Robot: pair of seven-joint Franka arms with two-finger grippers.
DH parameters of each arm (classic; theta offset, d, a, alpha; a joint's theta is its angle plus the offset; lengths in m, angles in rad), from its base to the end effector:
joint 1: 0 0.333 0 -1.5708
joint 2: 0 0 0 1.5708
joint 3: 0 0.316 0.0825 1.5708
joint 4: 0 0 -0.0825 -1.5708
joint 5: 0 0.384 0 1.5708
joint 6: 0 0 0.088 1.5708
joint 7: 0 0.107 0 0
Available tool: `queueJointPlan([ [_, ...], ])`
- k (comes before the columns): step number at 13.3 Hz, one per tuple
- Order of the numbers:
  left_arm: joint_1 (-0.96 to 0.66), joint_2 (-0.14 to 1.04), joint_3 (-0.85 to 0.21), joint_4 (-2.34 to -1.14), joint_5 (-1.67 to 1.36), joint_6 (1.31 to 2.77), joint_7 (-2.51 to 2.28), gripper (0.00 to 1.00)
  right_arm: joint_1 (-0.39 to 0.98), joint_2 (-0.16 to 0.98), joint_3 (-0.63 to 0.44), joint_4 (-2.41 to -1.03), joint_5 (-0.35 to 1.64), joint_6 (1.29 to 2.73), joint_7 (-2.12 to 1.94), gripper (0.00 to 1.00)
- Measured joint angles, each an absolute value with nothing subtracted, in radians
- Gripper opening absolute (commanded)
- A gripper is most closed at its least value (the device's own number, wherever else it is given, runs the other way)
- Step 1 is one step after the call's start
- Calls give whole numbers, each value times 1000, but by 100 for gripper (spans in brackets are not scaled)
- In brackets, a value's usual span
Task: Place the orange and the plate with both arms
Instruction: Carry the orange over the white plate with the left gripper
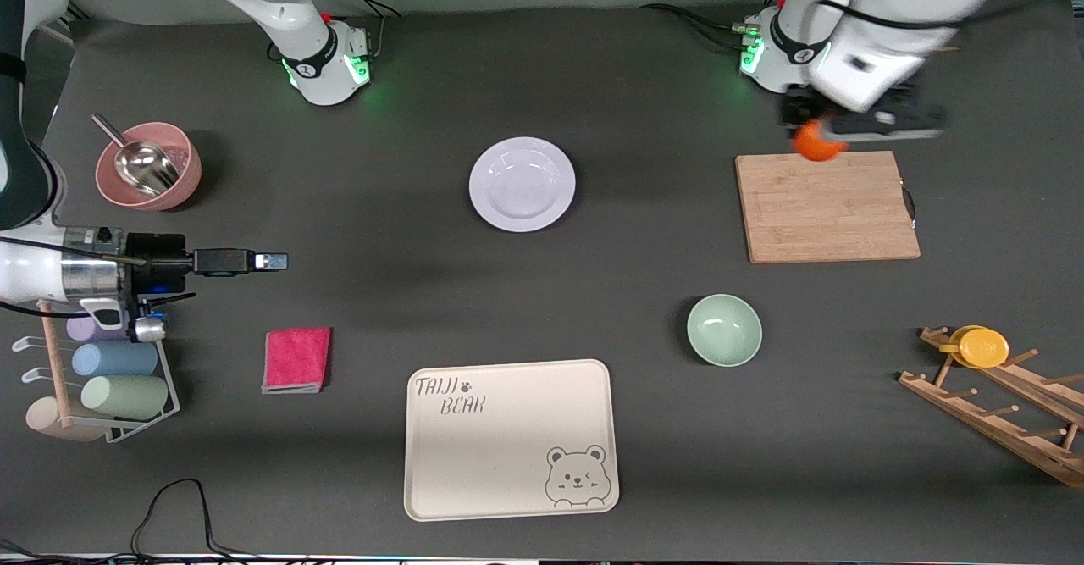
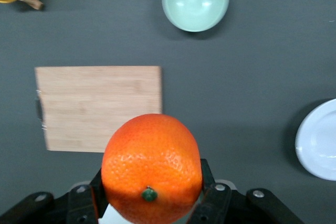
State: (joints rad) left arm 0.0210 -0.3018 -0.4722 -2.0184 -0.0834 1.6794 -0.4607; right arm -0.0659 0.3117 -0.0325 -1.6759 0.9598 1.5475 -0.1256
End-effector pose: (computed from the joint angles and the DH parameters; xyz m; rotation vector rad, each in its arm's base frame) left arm 0.4087 -0.2315 0.5575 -3.0633 -0.0681 0.0583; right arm 0.6187 0.0307 0.4359 -2.1326 0.1931 0.3488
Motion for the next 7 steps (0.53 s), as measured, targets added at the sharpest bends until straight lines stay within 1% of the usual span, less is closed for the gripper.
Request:
queueJointPlan([
  [3,18,-212,-713,-1955,-96,1784,-779,59,-72,333,-36,-1749,1053,1548,-240,100],
  [5,13,-91,-853,-1888,-44,1848,-968,59,-75,341,-43,-1828,1116,1551,-349,100],
  [6,-13,-17,-899,-1858,15,1877,-1064,59,-74,341,-44,-1883,1160,1556,-433,100],
  [7,-67,61,-915,-1833,83,1899,-1152,59,-74,341,-45,-1943,1187,1563,-519,100],
])
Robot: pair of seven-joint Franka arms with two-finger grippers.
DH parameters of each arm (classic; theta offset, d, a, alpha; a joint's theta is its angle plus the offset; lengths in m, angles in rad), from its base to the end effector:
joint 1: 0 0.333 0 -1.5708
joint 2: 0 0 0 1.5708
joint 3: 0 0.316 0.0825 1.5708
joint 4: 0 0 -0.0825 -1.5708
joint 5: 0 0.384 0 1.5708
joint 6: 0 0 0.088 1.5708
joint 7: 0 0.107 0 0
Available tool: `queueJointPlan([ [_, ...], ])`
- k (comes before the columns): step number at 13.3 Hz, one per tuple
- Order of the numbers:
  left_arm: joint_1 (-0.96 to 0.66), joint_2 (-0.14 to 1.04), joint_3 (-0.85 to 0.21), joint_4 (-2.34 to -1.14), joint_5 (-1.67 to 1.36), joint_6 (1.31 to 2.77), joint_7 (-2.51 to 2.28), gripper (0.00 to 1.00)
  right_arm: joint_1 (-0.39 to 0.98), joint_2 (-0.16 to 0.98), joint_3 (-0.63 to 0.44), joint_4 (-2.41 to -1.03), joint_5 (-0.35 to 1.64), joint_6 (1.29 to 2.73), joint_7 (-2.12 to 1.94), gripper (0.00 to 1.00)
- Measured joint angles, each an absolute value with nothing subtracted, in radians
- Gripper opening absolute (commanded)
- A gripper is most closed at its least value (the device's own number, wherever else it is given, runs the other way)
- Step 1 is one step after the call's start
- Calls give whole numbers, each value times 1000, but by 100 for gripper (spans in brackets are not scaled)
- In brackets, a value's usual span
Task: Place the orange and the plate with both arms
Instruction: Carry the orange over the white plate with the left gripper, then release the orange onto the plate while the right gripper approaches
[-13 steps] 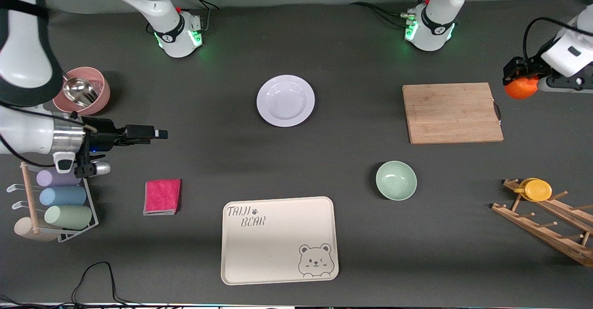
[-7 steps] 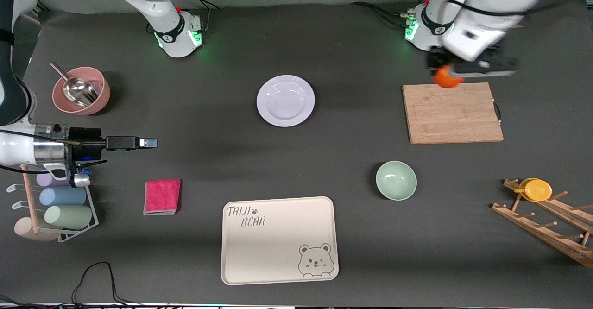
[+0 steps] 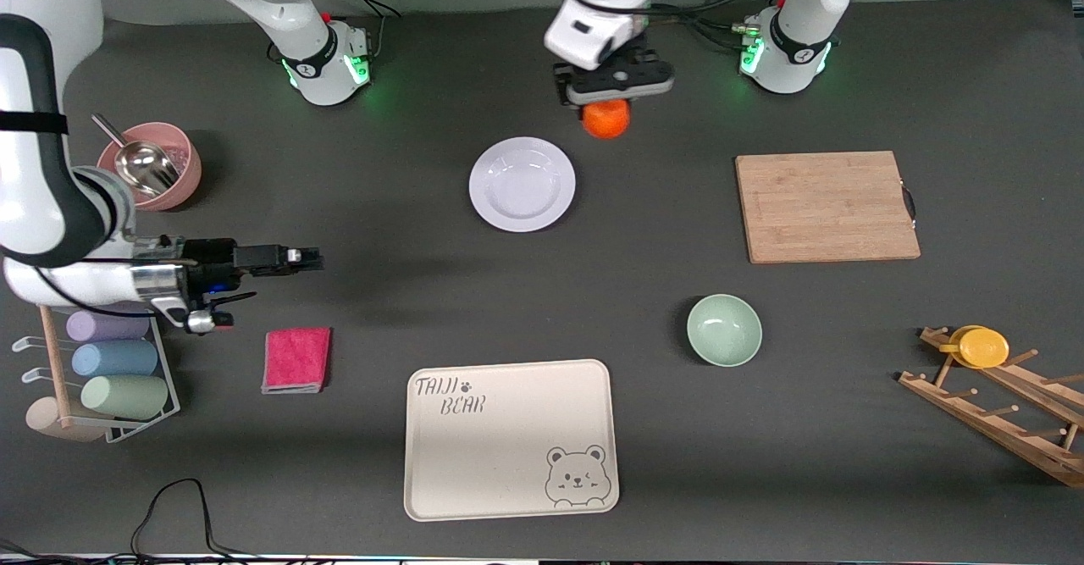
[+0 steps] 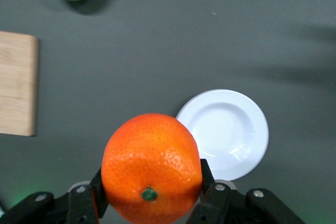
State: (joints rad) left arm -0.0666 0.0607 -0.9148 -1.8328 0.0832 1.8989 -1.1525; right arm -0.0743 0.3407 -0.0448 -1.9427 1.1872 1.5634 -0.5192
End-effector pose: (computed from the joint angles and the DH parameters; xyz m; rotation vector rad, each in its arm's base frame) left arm 0.3329 -0.4710 0.5068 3.1215 0.2299 0.0650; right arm 0.5752 0.0331 0.3258 -1.8740 0.0826 0.2652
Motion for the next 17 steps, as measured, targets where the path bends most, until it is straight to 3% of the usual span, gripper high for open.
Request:
queueJointPlan([
  [4,-279,386,-912,-1775,383,1970,-1455,58,-75,339,-82,-2139,1212,1596,-773,100],
  [7,-387,561,-830,-1756,502,2049,-1562,58,-74,338,-93,-2244,1253,1616,-894,100],
  [11,-538,662,-675,-1742,516,2145,-1574,58,-65,339,-93,-2311,1284,1677,-957,100],
  [17,-636,728,-566,-1721,521,2257,-1575,58,-31,346,-98,-2388,1331,1775,-1078,100],
])
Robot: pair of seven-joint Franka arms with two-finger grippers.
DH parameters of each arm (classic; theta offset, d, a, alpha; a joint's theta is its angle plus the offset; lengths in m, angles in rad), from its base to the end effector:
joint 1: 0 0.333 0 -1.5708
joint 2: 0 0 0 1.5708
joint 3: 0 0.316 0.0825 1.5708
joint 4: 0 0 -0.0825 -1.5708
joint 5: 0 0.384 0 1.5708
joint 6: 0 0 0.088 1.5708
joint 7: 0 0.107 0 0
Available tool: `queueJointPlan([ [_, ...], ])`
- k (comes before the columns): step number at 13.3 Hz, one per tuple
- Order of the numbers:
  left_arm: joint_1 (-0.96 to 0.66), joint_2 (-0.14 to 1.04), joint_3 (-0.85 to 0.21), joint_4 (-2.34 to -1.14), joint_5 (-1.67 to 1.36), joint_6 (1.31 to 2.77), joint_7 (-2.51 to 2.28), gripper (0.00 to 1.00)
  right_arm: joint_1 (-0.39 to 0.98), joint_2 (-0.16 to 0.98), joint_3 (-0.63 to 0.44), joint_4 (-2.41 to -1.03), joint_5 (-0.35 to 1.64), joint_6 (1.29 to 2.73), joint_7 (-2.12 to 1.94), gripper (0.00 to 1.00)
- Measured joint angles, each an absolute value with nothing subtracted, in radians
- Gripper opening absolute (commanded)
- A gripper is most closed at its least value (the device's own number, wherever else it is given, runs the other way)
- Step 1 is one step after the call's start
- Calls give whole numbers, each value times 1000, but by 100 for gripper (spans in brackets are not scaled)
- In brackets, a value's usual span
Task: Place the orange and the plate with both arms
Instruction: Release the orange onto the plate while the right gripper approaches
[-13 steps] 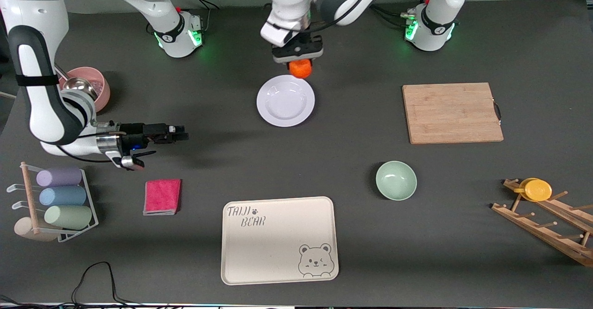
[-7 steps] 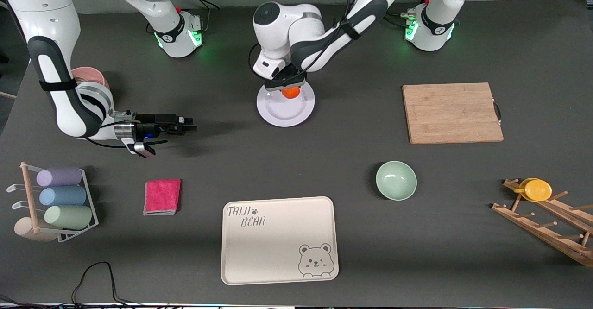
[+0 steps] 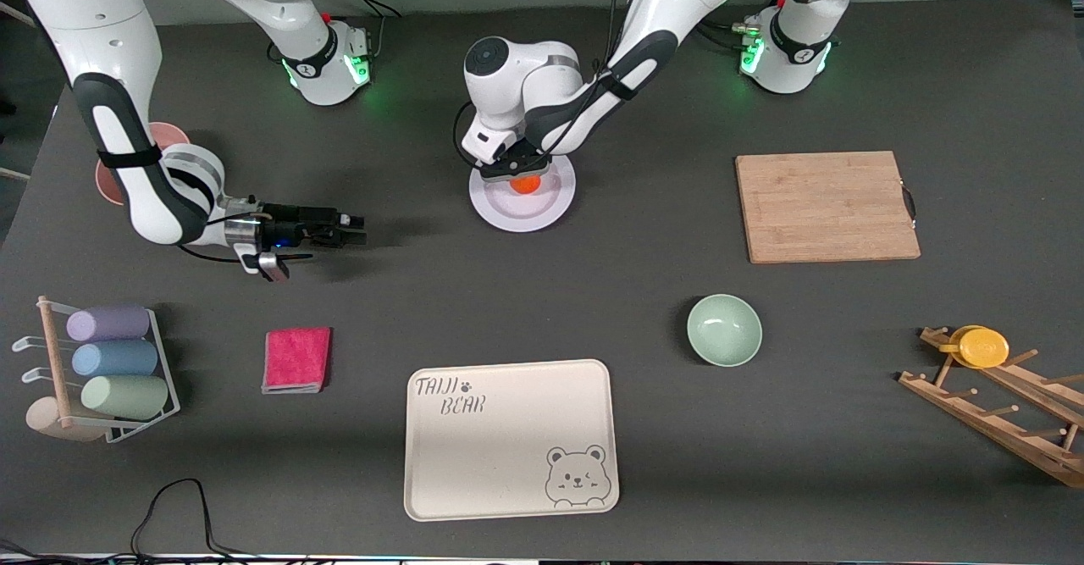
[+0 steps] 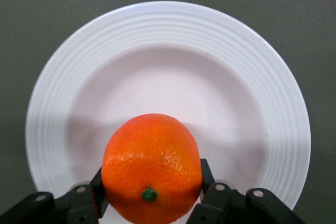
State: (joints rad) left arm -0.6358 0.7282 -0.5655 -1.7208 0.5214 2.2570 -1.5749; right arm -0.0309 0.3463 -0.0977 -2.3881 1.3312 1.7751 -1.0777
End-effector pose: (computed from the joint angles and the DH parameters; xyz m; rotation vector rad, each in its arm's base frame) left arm 0.2843 -0.5988 0.2095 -3.0894 -0.2064 -0.0213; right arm 0.4431 0.0251 0.1730 -1.8854 0.0633 0.0693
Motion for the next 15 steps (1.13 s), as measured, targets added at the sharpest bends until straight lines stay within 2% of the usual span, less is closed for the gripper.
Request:
queueJointPlan([
  [3,-649,749,-548,-1711,521,2281,-1575,63,-3,346,-99,-2417,1341,1787,-1087,100],
  [5,-649,754,-546,-1704,521,2281,-1575,100,21,346,-99,-2447,1380,1807,-1099,100],
  [8,-649,755,-545,-1698,521,2263,-1570,100,49,346,-100,-2515,1470,1823,-1175,100],
  [11,-627,724,-562,-1666,480,2169,-1522,100,73,345,-100,-2568,1541,1848,-1200,100],
  [13,-543,635,-619,-1644,370,2060,-1407,100,112,345,-100,-2592,1614,1860,-1208,100],
  [15,-407,496,-685,-1634,253,1923,-1279,100,175,345,-100,-2614,1698,1893,-1236,100],
])
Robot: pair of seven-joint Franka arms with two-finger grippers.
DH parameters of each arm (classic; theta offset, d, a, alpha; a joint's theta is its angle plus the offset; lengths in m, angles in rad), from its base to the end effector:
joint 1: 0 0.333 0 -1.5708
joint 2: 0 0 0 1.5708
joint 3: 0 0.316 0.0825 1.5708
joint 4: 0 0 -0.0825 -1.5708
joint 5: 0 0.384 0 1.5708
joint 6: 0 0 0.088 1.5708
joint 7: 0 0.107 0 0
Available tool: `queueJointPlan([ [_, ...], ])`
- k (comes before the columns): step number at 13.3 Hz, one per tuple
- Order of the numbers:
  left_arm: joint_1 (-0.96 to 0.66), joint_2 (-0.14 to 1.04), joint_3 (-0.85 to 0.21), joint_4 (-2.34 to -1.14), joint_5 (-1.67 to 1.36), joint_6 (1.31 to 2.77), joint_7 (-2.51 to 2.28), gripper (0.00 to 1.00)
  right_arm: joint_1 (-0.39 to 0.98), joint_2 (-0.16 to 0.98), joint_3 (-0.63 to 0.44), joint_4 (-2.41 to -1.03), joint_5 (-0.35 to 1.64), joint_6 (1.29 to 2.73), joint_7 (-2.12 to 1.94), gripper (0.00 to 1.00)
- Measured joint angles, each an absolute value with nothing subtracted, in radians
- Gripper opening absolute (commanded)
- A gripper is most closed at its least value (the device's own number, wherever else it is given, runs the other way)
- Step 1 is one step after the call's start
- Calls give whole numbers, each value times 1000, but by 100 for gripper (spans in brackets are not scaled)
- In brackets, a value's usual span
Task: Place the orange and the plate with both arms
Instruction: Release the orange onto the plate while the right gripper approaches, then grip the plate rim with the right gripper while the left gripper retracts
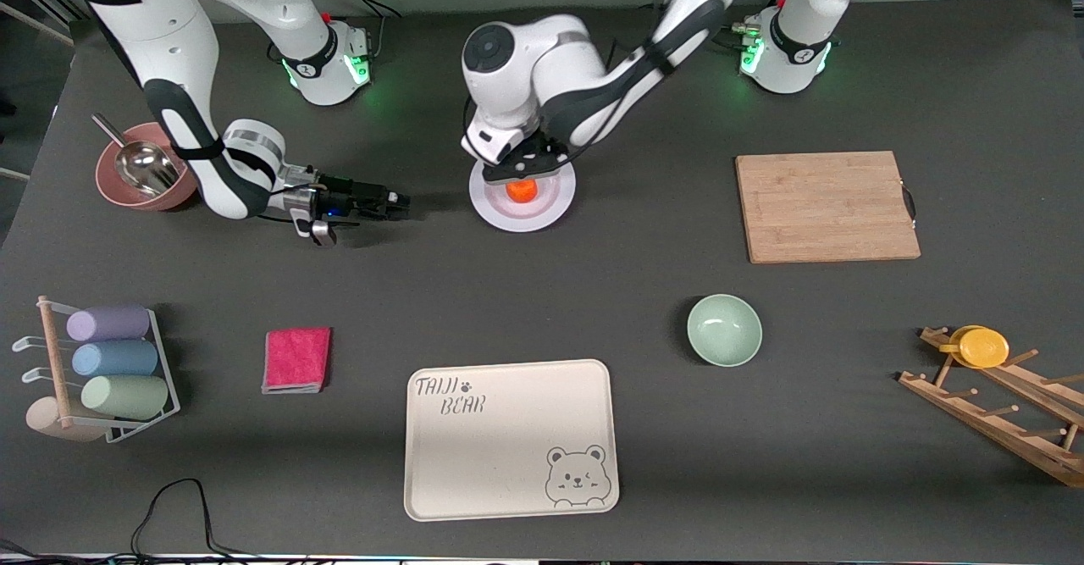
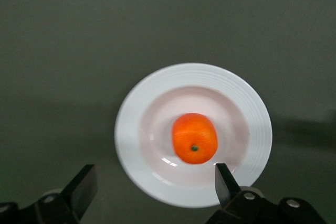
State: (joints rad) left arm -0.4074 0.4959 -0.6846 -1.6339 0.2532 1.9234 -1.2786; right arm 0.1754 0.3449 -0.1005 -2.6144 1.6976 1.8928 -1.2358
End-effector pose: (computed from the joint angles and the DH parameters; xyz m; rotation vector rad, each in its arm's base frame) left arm 0.3647 -0.5462 0.3746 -3.0776 -0.2056 0.1584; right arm 0.3595 0.0953 0.1243 -1.8835 0.2307 0.0217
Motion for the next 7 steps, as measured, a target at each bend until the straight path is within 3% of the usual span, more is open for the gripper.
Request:
queueJointPlan([
  [7,102,49,-704,-1638,-24,1557,-706,100,380,357,-100,-2639,1960,1949,-1327,100],
])
